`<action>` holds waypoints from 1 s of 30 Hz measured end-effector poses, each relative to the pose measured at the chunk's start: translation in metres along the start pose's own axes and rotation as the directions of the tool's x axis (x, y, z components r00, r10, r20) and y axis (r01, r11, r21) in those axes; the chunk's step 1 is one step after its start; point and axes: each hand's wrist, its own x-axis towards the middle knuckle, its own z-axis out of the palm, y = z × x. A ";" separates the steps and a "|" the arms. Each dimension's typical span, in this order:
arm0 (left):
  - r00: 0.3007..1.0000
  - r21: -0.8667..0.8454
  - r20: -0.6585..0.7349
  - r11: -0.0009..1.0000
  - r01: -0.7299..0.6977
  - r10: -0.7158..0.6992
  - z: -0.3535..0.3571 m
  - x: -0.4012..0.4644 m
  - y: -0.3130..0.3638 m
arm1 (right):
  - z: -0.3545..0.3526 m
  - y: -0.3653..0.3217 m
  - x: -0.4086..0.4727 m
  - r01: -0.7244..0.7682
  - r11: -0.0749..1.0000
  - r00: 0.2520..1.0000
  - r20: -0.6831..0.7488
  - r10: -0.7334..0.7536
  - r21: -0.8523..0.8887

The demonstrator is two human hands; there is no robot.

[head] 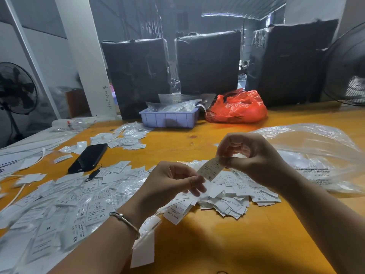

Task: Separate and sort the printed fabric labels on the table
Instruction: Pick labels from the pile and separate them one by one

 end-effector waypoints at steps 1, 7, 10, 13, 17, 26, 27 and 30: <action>1.000 0.006 0.007 1.000 -0.001 0.001 0.000 0.001 -0.001 | 0.001 0.001 0.000 -0.003 1.000 1.000 0.016 0.003 -0.012; 1.000 0.013 0.024 1.000 -0.005 0.005 0.001 0.001 -0.003 | 0.013 0.006 0.000 -0.014 0.995 1.000 0.001 0.014 -0.094; 1.000 0.003 0.003 1.000 -0.002 0.002 0.001 0.001 -0.002 | 0.015 0.009 0.000 -0.025 0.994 0.996 -0.087 0.016 -0.108; 1.000 0.009 -0.016 1.000 -0.004 0.004 0.002 0.001 -0.002 | 0.019 0.009 -0.001 -0.012 0.986 0.995 -0.099 -0.005 -0.168; 1.000 0.009 -0.025 1.000 -0.002 0.002 0.002 0.002 -0.002 | 0.024 0.005 -0.004 0.020 0.981 0.995 -0.091 -0.039 -0.194; 0.998 -0.030 -0.069 1.000 -0.005 0.003 0.001 0.002 -0.005 | 0.026 0.004 -0.005 -0.039 0.991 0.998 0.054 0.046 -0.126; 0.997 -0.027 -0.074 1.000 -0.010 0.008 0.001 0.003 -0.004 | 0.027 0.005 -0.005 -0.045 0.992 0.996 0.068 0.053 -0.118; 0.997 -0.012 -0.075 1.000 -0.007 0.006 0.002 0.003 -0.004 | 0.028 0.006 -0.005 -0.051 0.989 0.992 0.111 0.067 -0.139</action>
